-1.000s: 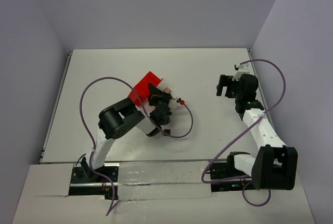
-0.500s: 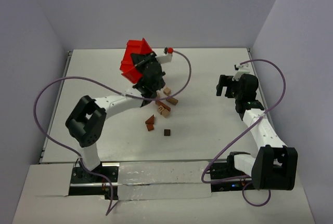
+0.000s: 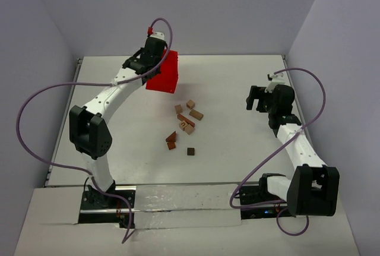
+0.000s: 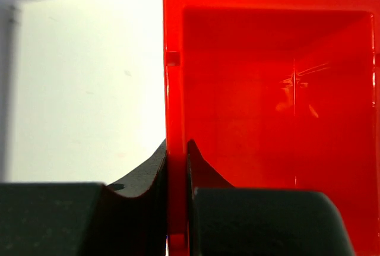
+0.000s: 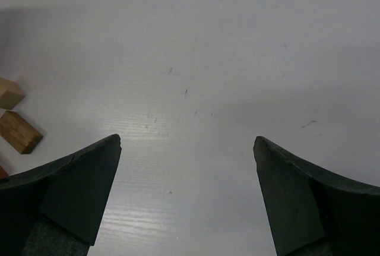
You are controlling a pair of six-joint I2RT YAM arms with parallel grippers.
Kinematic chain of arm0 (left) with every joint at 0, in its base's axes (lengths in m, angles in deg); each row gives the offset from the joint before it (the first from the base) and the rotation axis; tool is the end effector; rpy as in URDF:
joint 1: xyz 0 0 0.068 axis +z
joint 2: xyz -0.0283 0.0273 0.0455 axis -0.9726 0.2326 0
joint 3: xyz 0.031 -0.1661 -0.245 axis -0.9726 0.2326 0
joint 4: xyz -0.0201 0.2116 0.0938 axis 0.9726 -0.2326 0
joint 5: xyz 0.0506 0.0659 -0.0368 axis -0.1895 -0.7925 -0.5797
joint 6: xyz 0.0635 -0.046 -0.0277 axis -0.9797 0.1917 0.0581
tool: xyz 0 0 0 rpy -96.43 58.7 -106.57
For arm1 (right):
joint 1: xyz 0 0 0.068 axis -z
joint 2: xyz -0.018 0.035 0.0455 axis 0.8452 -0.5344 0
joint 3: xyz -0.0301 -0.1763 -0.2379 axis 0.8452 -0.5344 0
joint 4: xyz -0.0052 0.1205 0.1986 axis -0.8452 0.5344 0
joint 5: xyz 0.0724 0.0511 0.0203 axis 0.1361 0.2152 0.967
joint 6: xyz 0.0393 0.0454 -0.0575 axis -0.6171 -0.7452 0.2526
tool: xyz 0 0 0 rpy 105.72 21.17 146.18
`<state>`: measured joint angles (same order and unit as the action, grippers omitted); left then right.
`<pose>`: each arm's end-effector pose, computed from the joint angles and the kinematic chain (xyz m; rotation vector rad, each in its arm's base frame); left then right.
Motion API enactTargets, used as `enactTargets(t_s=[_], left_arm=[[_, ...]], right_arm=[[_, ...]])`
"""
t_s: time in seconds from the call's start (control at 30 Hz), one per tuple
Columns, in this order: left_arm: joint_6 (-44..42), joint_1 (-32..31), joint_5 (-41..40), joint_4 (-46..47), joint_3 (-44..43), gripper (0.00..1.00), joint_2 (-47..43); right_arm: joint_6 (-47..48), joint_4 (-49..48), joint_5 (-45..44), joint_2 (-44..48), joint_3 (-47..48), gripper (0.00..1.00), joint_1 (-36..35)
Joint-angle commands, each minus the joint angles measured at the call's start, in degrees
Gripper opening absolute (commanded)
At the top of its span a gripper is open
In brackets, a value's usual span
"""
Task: Build the wood block tower
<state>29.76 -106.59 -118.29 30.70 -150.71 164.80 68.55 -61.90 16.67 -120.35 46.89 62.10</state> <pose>0.3911 -0.1812 0.3492 0.1392 2.1234 0.2596 0.2474 -0.0069 0.2732 -0.0029 2.0258 0.1365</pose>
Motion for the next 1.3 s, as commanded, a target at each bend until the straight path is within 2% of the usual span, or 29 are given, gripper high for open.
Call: enactTargets(t_s=[0.0, 0.4, 0.57, 0.8, 0.97, 1.27], left_arm=[[12.35, 2.88, 11.99, 0.81, -5.23, 0.0, 3.02], [12.76, 10.59, 24.05, 13.8, -16.12, 0.0, 21.67], [11.85, 10.79, 24.43, 20.73, -16.73, 0.0, 25.56], [10.99, 10.79, 24.07, 21.08, -22.87, 0.01, 32.2], [10.73, 10.79, 23.94, 25.24, -20.46, 0.07, 32.79], [10.39, 10.88, 24.47, 26.77, -23.79, 0.21, 36.51]], right_arm=[[-0.9, 0.24, 0.17, -1.12, 2.75, 1.0, 0.34], [-1.49, 0.68, 0.37, -4.12, 3.56, 1.0, 0.34], [-2.07, 0.97, 0.42, -5.36, 4.14, 1.0, 0.34], [-2.22, 1.3, 0.37, -6.43, 4.59, 1.0, 0.34], [-2.22, 1.38, 0.6, -6.94, 4.85, 1.0, 0.34], [-2.22, 1.47, 0.79, -7.22, 5.03, 1.0, 0.34]])
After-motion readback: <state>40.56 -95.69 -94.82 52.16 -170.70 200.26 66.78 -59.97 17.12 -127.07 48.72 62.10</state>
